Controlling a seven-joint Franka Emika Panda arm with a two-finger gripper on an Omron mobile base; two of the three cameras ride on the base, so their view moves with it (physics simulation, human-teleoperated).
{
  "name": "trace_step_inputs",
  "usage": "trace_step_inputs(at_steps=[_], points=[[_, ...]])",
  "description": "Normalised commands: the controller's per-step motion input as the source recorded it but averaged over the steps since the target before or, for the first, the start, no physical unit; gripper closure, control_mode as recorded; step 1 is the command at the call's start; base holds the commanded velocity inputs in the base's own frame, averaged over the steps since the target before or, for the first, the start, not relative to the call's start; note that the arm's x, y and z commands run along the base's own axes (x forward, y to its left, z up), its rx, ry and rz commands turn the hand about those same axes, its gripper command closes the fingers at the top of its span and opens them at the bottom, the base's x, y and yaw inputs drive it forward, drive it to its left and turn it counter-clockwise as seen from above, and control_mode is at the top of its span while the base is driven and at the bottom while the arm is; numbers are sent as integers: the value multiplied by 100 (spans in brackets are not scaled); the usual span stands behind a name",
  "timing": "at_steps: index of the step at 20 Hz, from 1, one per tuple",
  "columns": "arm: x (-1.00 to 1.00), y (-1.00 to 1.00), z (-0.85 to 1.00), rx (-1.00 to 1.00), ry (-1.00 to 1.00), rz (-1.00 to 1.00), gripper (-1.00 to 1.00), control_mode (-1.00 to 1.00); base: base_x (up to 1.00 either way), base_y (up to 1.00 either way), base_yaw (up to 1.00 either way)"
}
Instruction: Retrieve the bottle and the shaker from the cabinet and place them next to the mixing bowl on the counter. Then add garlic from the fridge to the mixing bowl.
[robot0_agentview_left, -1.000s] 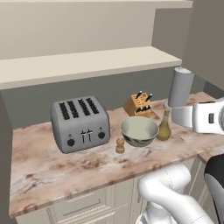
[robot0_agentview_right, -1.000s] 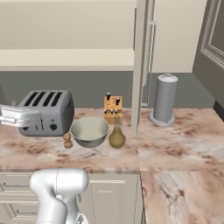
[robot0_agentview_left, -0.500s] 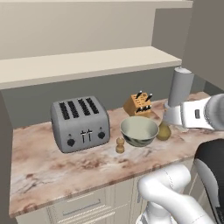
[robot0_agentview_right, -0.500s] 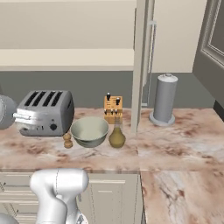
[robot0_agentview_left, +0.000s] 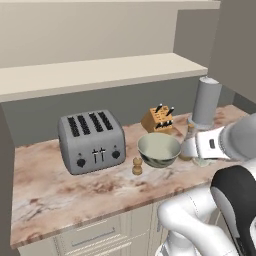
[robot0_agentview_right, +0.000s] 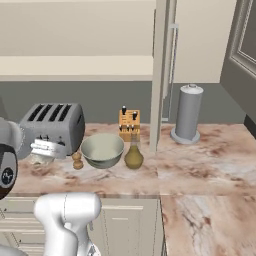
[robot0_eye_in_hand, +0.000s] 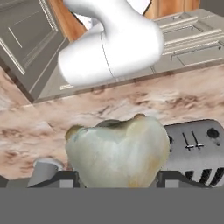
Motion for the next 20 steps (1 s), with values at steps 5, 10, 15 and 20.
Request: trace_step_inputs(at_steps=[5, 10, 15, 20], points=[[78, -19, -23, 0, 19, -8, 100, -100, 0, 0, 0], [78, -6, -8, 0, 11, -9, 100, -100, 0, 0, 0], [31, 0, -36, 0, 0, -4, 100, -100, 0, 0, 0], [42, -2, -34, 0, 4, 0, 100, -100, 0, 0, 0]])
